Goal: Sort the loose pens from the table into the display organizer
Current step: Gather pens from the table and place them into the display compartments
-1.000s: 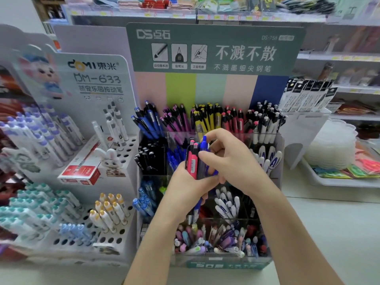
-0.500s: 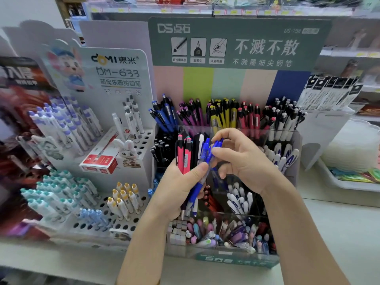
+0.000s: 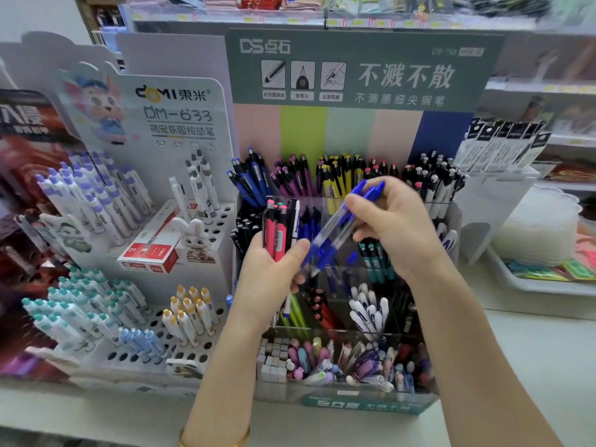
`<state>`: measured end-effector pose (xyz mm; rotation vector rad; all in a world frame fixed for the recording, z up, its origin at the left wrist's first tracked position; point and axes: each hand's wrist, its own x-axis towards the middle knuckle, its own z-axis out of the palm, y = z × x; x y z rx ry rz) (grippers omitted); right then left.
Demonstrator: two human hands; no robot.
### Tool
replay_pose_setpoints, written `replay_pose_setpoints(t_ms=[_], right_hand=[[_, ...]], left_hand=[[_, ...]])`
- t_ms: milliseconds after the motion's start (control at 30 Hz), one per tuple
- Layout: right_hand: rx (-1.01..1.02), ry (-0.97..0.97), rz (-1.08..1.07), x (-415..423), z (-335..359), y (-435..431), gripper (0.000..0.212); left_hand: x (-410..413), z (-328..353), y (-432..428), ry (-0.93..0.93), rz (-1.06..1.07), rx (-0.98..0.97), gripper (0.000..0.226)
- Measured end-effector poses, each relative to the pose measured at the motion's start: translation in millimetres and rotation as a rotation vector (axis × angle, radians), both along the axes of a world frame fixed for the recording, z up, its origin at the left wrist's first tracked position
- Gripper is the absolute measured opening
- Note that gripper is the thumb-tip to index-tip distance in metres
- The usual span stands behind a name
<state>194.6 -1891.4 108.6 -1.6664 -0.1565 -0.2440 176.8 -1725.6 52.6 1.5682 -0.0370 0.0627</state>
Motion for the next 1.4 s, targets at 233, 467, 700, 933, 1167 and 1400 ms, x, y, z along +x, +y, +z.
replay_pose_setpoints(t_ms=[233, 467, 700, 933, 1167, 1400], right_hand=[[-0.163, -0.375, -0.305, -6, 0, 3, 0.022], [-0.644, -0.413, -0.368, 4, -32, 15, 0.013], [-0.761, -0.522, -0.444, 14, -52, 29, 0.025], [-1.038, -0.559, -0.483, 14, -81, 30, 0.024], [-0.633, -0.488, -0.424, 1, -58, 27, 0.022], [-0.060, -0.036, 0.013, -19, -25, 27, 0.005]], left_hand=[[4, -6, 5, 0.006, 0.097, -0.051, 0.020], [2, -9, 7, 0.032, -0.016, -0.160, 0.017], [2, -8, 6, 0.067, -0.163, -0.342, 0.008], [3, -8, 10, 0.038, -0.304, -0.394, 0.011], [2, -11, 10, 0.001, -0.404, -0.369, 0.018], [0, -7, 4, 0.030, -0.516, -0.392, 0.034]])
